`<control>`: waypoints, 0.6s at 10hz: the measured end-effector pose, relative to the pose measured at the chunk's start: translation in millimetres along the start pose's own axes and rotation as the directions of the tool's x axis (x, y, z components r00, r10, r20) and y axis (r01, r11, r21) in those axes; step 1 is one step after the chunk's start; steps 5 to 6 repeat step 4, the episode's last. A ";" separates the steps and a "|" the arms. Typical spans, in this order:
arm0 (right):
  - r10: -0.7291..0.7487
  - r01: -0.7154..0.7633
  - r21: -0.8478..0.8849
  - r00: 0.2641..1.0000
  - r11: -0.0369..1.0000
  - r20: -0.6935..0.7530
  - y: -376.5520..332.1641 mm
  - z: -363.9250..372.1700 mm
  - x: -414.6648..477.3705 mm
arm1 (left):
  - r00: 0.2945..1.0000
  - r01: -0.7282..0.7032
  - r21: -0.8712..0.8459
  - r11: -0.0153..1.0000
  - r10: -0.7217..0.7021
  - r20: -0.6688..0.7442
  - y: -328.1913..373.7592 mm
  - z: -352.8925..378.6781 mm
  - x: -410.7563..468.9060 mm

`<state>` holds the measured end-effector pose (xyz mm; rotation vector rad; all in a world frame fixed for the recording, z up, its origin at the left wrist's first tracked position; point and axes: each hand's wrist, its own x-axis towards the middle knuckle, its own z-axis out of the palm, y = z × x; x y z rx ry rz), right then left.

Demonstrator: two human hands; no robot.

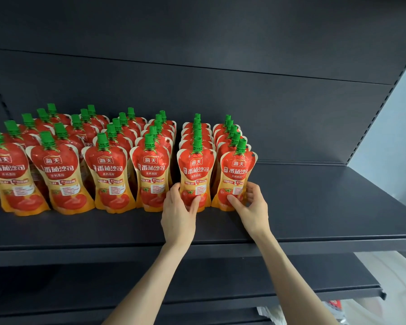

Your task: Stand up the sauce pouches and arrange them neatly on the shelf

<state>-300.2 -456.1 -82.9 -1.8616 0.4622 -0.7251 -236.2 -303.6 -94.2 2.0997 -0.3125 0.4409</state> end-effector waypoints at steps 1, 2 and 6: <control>-0.002 0.001 -0.030 1.000 1.000 -0.005 0.1 -0.5 -1.6 | 1.000 0.005 0.003 1.000 -0.005 0.004 1.1 -2.2 -3.1; -0.022 0.020 -0.102 0.999 0.995 -0.024 1.4 -4.0 -4.9 | 1.000 -0.008 0.010 1.000 0.008 -0.004 -2.3 -4.5 -8.0; -0.138 0.126 -0.142 0.987 0.982 -0.078 -25.0 -10.2 -21.8 | 0.975 -0.214 -0.116 0.970 0.205 -0.086 -2.6 -34.7 -19.9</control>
